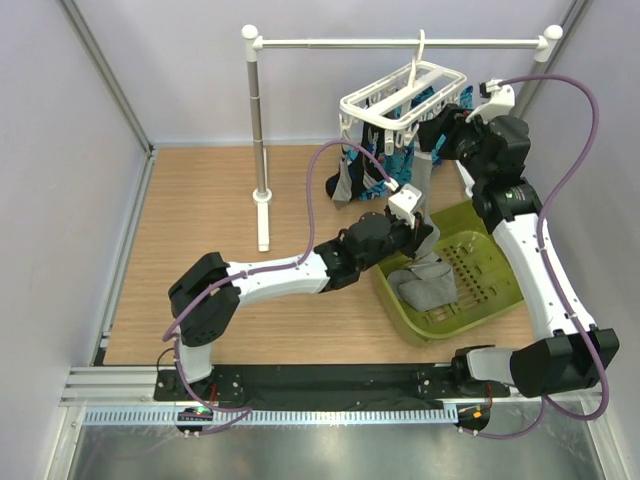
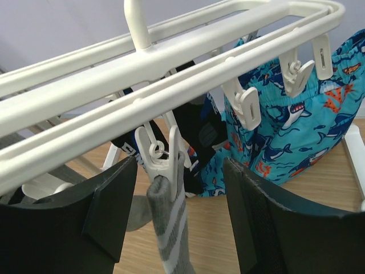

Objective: Remove the socks clipped to the hanger

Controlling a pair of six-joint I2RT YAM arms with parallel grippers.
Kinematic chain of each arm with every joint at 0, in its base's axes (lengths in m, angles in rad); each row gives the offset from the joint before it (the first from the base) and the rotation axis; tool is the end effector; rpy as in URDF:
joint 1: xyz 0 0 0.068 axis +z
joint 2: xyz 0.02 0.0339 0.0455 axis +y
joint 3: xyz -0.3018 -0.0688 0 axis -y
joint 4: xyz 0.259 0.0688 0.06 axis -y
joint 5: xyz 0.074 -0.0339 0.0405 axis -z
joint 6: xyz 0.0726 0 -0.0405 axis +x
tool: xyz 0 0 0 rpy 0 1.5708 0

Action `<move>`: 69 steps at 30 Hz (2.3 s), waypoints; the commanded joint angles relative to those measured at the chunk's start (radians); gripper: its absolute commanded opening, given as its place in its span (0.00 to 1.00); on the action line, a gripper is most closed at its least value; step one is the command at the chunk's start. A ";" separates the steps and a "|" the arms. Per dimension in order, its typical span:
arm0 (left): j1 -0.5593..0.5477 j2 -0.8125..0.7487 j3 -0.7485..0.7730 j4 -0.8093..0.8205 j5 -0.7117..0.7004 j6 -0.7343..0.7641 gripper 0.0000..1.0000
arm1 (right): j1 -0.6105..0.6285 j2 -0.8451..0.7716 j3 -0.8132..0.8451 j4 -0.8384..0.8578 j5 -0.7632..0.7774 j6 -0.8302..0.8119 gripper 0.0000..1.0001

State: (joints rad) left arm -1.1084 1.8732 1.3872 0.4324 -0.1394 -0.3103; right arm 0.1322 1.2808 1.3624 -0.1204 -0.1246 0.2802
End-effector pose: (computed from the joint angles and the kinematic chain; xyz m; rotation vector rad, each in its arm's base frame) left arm 0.2377 -0.4543 0.3259 0.5605 1.6207 -0.9657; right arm 0.3288 0.0528 0.4779 0.0229 1.6252 0.4186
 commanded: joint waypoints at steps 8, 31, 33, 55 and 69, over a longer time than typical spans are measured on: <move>-0.019 -0.002 0.030 0.032 -0.025 0.004 0.00 | 0.012 -0.015 -0.037 0.145 -0.023 -0.016 0.68; -0.041 0.011 0.044 0.019 -0.049 0.010 0.00 | 0.033 0.023 0.010 0.143 0.045 -0.032 0.01; -0.041 0.010 0.044 0.017 -0.051 0.010 0.00 | 0.033 0.022 0.014 0.145 0.046 -0.029 0.01; -0.050 0.009 0.044 0.016 -0.065 0.016 0.00 | 0.033 0.022 0.049 0.093 0.072 -0.006 0.01; -0.096 -0.123 0.022 0.057 0.050 -0.081 0.00 | 0.033 0.020 0.066 0.074 0.019 0.010 0.01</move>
State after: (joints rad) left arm -1.1809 1.8690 1.3907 0.4198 -0.1520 -0.3374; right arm 0.1619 1.3247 1.3861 -0.0731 -0.0898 0.2848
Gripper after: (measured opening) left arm 0.024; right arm 0.252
